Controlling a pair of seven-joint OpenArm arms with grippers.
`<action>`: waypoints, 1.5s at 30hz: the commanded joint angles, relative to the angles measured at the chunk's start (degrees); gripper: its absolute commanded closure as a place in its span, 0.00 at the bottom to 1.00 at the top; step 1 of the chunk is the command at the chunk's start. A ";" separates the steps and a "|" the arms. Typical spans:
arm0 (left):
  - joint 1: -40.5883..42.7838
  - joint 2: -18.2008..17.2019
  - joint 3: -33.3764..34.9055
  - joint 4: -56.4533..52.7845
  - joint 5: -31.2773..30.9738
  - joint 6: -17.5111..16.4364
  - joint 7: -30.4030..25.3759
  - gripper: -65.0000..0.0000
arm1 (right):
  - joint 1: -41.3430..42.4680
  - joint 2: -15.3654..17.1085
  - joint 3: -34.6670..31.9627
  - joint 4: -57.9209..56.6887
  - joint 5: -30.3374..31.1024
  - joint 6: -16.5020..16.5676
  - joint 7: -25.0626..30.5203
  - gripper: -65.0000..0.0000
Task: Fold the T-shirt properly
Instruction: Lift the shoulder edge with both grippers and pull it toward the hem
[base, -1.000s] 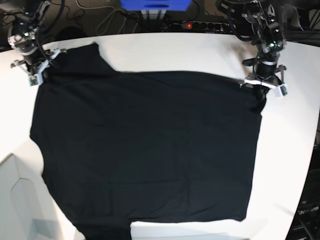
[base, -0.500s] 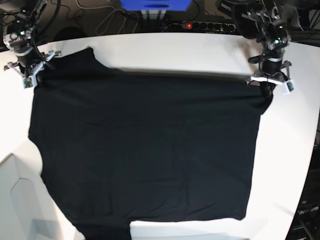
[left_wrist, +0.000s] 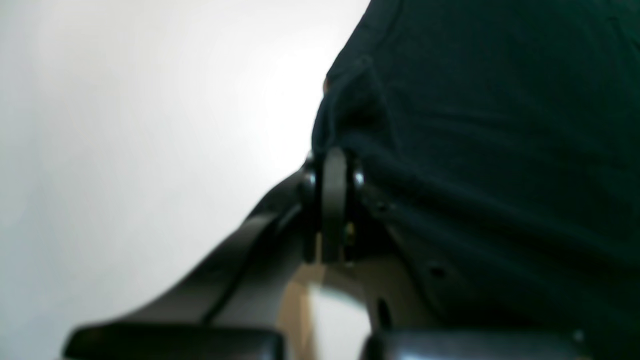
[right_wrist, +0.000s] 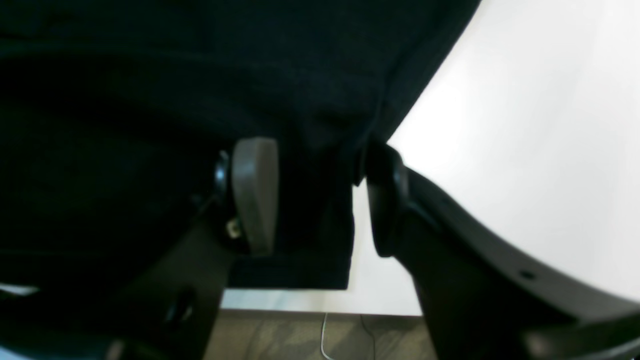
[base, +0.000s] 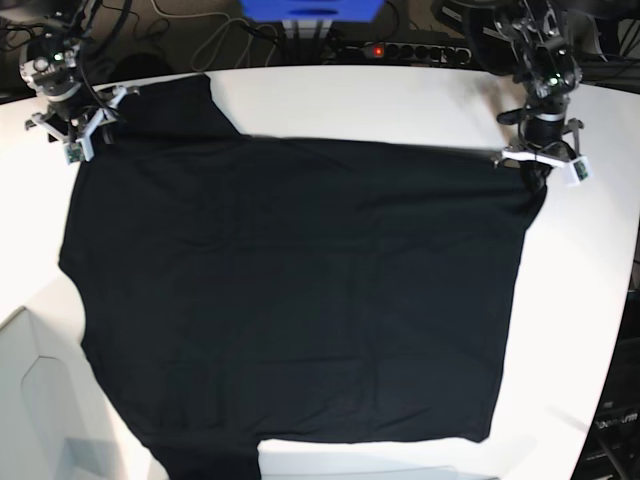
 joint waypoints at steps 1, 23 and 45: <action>0.10 -0.75 -0.41 1.16 -0.23 -0.09 -1.59 1.00 | -0.25 0.55 0.41 0.81 0.55 0.95 1.11 0.53; 0.10 -0.75 -0.41 1.16 -0.23 -0.09 -1.59 1.00 | -0.60 0.64 0.67 -4.81 0.55 0.95 1.55 1.00; -1.75 0.04 -1.46 4.15 -0.23 0.35 -1.32 1.00 | 10.21 -0.59 3.14 6.26 0.20 0.95 1.11 1.00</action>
